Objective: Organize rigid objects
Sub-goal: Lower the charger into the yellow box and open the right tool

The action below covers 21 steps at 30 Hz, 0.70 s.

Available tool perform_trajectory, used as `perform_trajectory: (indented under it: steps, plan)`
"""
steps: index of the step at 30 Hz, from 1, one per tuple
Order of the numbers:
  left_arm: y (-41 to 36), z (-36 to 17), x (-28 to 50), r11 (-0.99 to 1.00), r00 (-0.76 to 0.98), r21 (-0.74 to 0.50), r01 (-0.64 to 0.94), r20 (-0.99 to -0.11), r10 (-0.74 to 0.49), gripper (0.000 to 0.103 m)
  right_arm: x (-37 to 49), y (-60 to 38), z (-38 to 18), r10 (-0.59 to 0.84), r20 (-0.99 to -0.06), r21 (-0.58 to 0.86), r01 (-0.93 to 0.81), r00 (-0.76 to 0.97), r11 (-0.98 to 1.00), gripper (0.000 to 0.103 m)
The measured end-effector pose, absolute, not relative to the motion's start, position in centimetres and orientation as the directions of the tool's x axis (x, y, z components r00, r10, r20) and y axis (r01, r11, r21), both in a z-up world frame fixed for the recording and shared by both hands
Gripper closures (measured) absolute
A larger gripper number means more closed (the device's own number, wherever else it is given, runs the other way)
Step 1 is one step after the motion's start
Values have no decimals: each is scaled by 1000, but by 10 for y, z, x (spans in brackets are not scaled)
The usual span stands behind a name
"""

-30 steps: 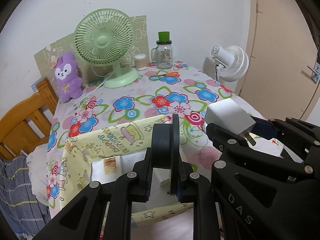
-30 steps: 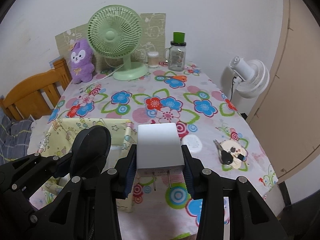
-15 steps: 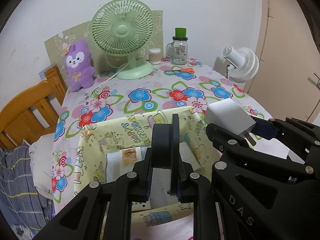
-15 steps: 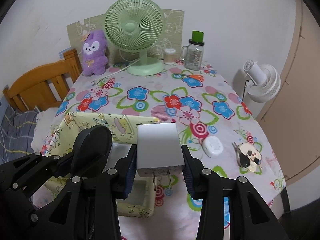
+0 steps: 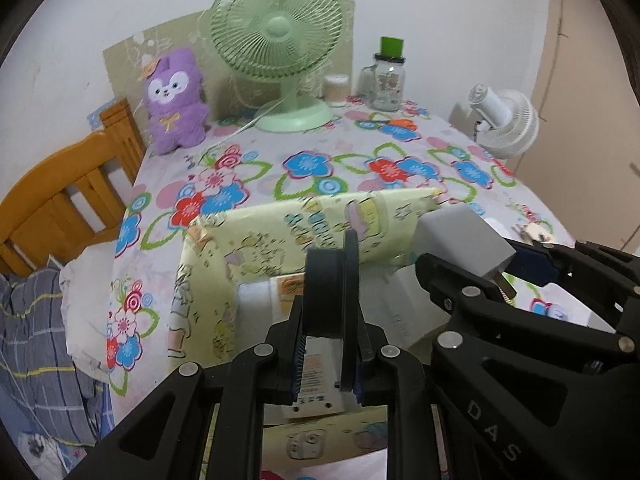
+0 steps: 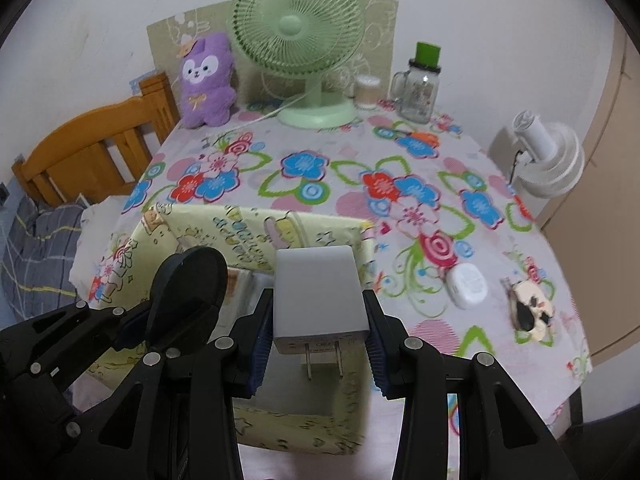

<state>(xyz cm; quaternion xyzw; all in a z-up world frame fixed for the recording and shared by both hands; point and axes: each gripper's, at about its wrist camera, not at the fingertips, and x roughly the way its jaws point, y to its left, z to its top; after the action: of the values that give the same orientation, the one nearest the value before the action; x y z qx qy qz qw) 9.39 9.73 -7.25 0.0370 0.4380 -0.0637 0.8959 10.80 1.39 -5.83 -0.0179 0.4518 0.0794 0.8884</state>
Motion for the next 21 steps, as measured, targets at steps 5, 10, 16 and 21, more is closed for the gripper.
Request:
perform_trajectory:
  steps: [5,10,16,21]
  plan:
    - [107,-87,100,992,579,7,124,-813,-67,85,115,24,-72,140,-828,53,-173,542,983,58]
    - [110,-97,107,993,563,15,117,-825,-53,84,121,29,-83,147,-843,63,-177,517,982,58]
    - [114,-101,112,994,555,12,108,-830,-51,78,127,32,-92,153,-850,73,-176,503,982,58]
    - [113,-101,114,994,549,3,105,-834,-56,78,129,31,-92,161,-848,79,-180,504,981,57]
